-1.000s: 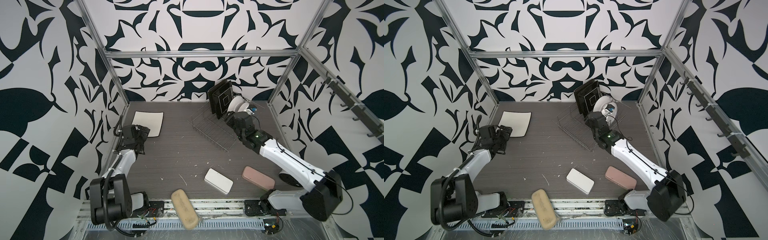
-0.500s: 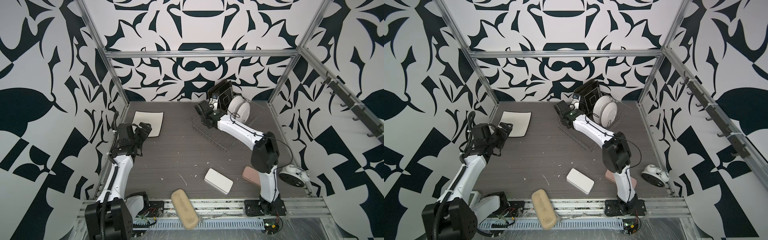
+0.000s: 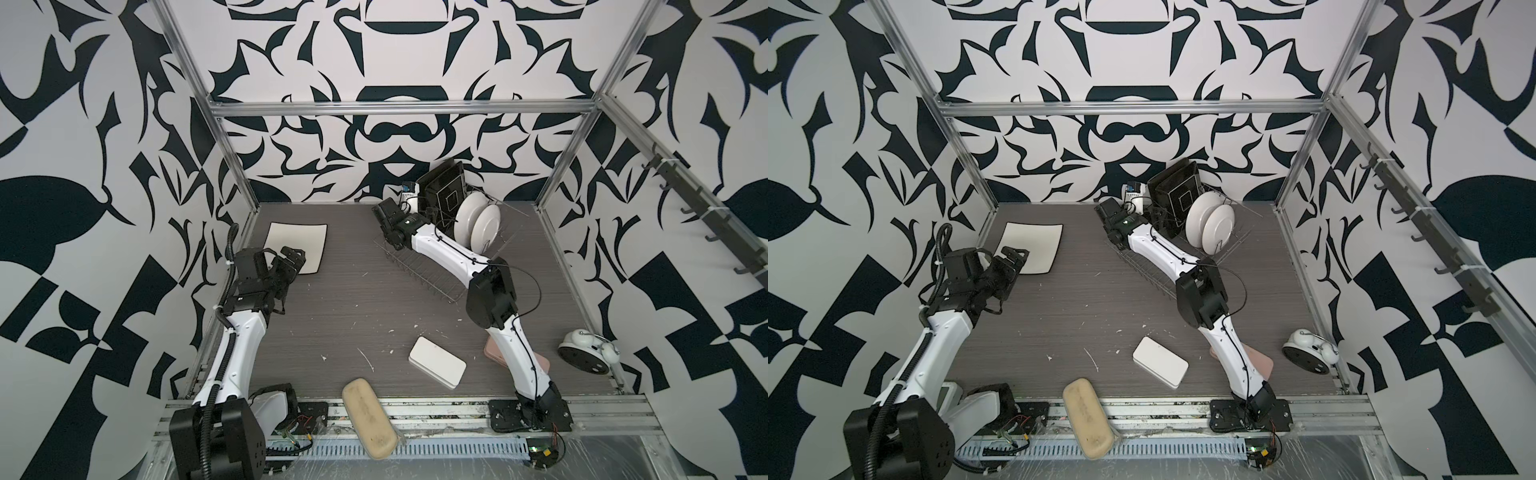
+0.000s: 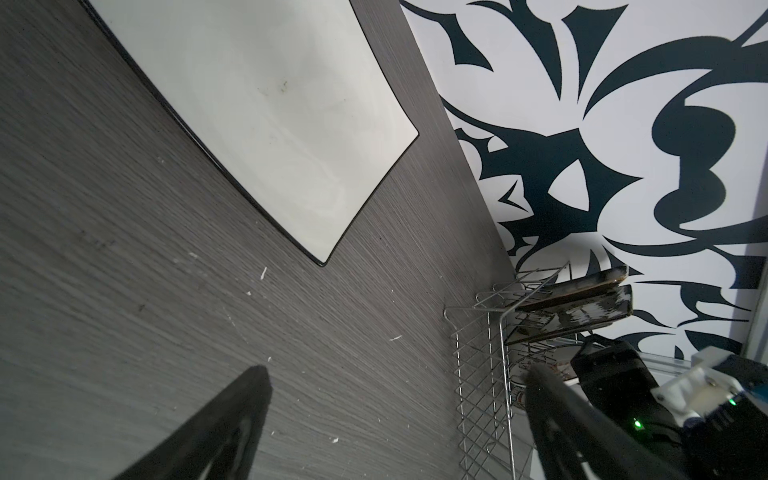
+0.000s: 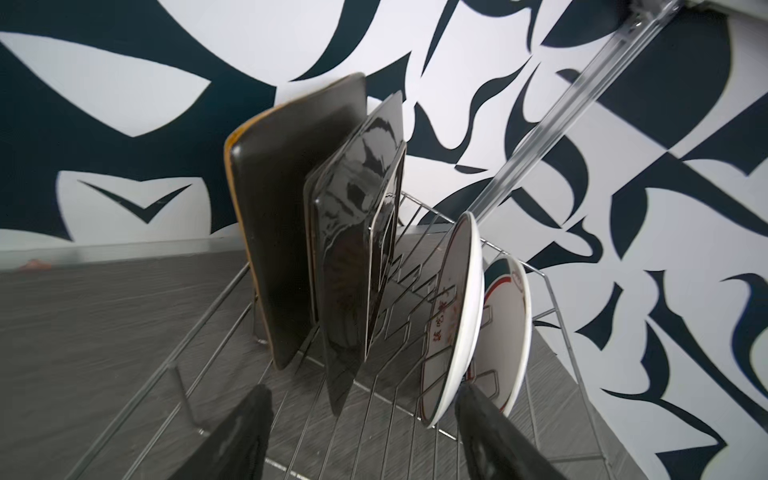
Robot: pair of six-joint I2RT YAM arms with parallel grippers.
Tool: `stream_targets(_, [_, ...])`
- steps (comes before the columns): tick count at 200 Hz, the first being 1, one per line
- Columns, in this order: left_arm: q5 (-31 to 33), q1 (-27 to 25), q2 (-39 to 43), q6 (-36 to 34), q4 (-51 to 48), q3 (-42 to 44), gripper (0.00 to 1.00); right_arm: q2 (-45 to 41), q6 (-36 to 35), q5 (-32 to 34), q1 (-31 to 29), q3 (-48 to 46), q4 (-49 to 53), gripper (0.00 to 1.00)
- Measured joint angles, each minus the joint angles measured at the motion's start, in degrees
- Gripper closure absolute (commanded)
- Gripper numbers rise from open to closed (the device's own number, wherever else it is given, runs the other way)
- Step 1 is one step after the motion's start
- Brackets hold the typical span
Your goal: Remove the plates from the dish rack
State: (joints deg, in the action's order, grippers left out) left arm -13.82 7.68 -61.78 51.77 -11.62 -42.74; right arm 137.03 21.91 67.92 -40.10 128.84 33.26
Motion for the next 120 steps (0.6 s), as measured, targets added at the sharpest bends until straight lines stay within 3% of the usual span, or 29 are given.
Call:
stream_targets(55, [-0.83, 0.0, 0.0, -0.7, -0.68, -0.44, 0.01, 2.99, -15.89, 4.17, 0.74, -0.83, -18.67, 0.29])
stream_targets(120, [-0.87, 0.0, 0.02, -1.29, -1.11, -1.29, 0.01, 5.25, -25.79, 4.66, 2.27, -1.77, -31.17, 0.3])
